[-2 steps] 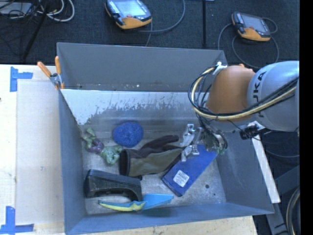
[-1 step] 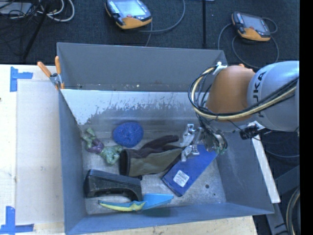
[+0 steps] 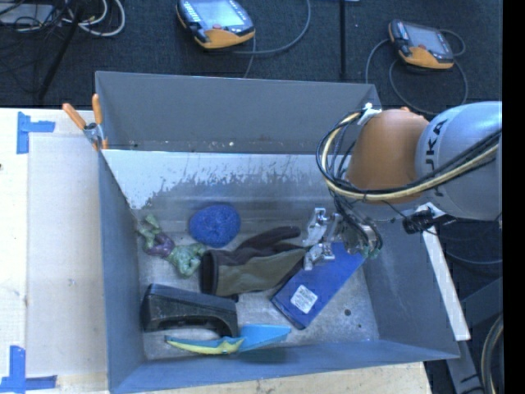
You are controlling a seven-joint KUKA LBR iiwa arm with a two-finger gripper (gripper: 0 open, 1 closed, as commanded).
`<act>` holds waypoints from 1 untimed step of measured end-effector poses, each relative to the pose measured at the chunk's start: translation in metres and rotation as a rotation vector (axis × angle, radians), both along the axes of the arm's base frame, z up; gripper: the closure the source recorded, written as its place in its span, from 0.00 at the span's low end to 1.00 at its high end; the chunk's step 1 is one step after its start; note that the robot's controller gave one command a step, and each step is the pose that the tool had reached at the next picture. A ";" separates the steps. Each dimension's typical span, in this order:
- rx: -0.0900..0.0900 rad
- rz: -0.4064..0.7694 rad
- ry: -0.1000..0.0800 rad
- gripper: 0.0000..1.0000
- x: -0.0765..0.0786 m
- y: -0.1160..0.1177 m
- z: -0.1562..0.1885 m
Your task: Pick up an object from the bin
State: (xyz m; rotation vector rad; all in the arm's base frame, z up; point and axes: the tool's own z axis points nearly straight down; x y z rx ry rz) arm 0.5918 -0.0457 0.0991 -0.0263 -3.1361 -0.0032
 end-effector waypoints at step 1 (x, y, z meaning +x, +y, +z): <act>0.000 0.000 -0.004 1.00 -0.001 0.000 0.010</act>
Offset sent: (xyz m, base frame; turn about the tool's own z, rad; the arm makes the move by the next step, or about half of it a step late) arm 0.0001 0.0001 0.0099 0.0000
